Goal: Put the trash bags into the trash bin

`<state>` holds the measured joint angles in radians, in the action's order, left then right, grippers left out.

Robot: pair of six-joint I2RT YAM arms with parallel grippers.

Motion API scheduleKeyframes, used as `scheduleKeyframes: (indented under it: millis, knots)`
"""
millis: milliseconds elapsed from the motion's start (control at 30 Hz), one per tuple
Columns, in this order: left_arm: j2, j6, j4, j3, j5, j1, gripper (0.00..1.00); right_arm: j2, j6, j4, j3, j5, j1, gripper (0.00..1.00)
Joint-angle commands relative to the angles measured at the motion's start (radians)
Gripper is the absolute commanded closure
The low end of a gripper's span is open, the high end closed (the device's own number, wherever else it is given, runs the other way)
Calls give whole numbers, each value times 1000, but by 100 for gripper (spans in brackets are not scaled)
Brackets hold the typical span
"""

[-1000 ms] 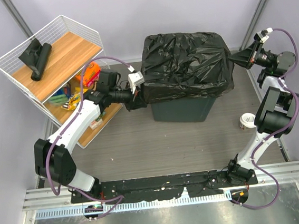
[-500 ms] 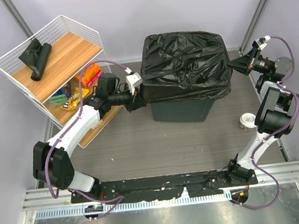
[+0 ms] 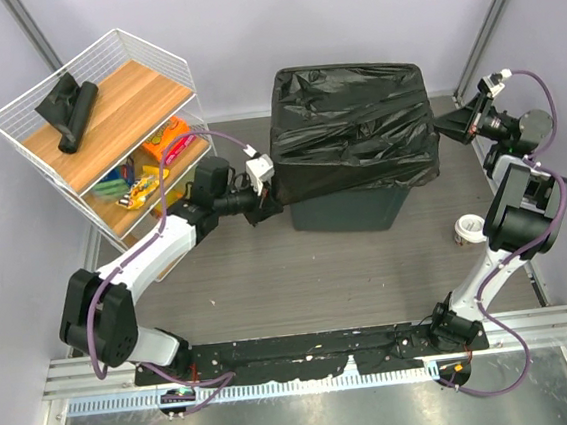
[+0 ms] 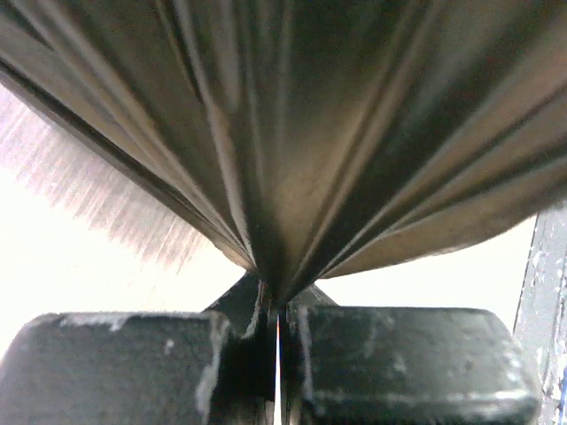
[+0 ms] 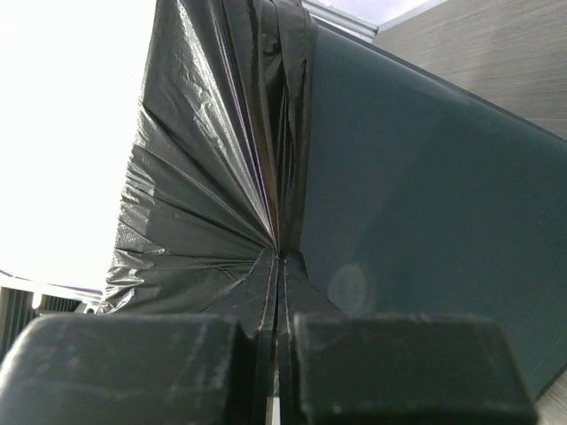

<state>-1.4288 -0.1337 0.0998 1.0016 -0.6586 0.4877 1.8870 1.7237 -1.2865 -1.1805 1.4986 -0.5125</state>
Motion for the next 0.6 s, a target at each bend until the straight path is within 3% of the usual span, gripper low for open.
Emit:
scheduleKeyframes:
  millis: [0, 167, 367, 433, 567]
  knots:
    - [-1, -14, 52, -3, 77, 12, 100, 26, -18, -390, -42, 40, -8, 99]
    - [-2, -12, 84, 31, 94, 14, 100, 58, 56, -389, -180, 40, -8, 98]
    - [-16, -7, 74, 25, 103, 14, 100, 92, 45, -390, -180, 40, -15, 98]
    - [-16, -6, 93, 46, 103, 14, 100, 92, 33, -390, -174, 40, -20, 95]
    - [-25, -3, 164, 107, 103, 14, 100, 84, 45, -392, -186, 38, -24, 75]
